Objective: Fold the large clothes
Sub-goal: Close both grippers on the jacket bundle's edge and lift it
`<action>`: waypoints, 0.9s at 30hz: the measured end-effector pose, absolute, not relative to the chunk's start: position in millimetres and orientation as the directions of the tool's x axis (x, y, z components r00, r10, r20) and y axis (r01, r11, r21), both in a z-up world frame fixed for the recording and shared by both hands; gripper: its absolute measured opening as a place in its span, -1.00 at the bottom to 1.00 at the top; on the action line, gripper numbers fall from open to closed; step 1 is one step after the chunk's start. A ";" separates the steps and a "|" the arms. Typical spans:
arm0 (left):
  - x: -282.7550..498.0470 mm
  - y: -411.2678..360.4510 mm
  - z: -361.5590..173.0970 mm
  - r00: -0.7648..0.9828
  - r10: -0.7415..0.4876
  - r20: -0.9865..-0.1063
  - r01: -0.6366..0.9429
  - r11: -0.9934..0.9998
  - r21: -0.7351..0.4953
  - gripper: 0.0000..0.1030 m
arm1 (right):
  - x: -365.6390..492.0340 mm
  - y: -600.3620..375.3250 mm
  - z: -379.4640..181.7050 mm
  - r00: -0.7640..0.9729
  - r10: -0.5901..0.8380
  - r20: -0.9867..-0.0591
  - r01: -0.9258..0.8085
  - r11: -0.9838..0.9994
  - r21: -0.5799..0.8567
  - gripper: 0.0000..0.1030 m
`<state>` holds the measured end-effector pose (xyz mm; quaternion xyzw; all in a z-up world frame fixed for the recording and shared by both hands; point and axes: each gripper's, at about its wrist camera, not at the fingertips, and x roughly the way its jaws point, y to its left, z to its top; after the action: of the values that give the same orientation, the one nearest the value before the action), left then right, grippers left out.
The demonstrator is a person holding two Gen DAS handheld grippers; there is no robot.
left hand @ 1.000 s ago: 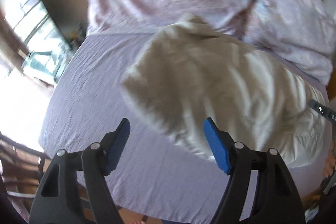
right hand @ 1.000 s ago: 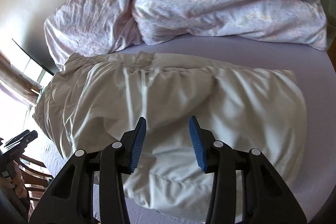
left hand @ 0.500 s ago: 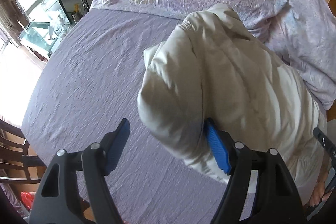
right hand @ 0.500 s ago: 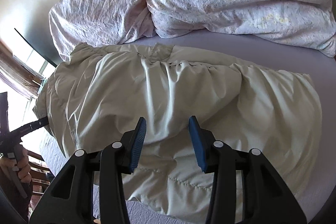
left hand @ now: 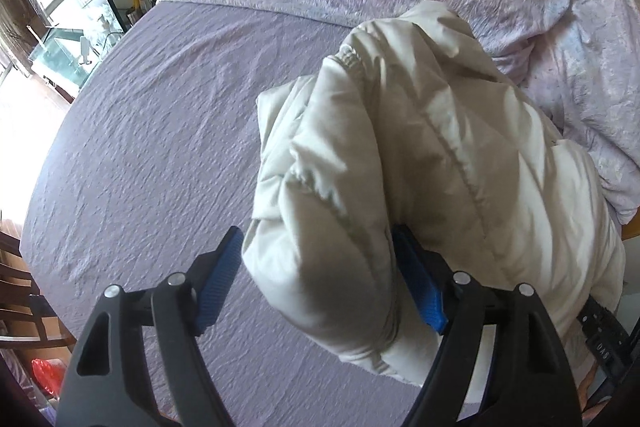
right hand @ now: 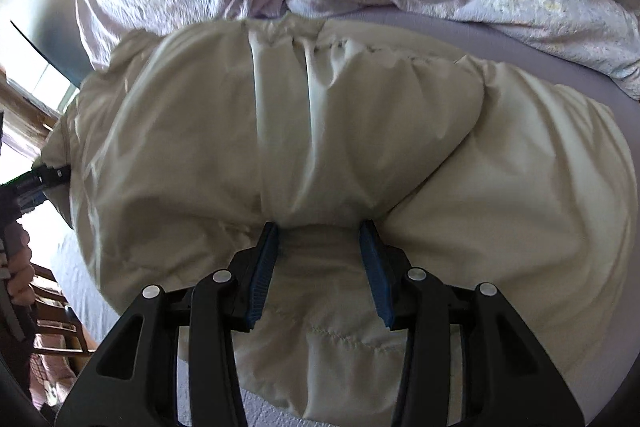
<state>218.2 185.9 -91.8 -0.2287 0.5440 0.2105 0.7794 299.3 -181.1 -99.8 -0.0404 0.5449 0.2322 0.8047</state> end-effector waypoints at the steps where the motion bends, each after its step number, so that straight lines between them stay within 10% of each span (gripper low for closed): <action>1: 220.2 185.7 -94.2 0.315 0.079 -0.946 -0.578 0.807 -0.125 0.54 | 299.5 -178.4 -102.1 0.296 0.317 -0.901 -0.422 0.890 0.174 -0.12; 7: 229.1 184.7 -103.8 0.298 0.064 -0.952 -0.586 0.800 -0.130 0.52 | 299.7 -168.3 -108.9 0.300 0.265 -0.916 -0.435 0.893 0.116 -0.11; 17: 231.1 174.3 -96.2 0.343 0.053 -0.938 -0.573 0.803 -0.164 -0.37 | 304.5 -167.6 -104.2 0.276 0.279 -0.920 -0.426 0.893 0.143 -0.11; 27: 228.0 144.4 -42.2 0.481 0.051 -0.875 -0.485 0.847 -0.217 -0.54 | 306.9 -166.9 -101.2 0.272 0.280 -0.921 -0.427 0.893 0.146 -0.11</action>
<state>228.0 144.4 -42.2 -0.2243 0.4831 0.1613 0.8309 306.9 -166.9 -101.2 -0.0652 0.5608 0.2224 0.7948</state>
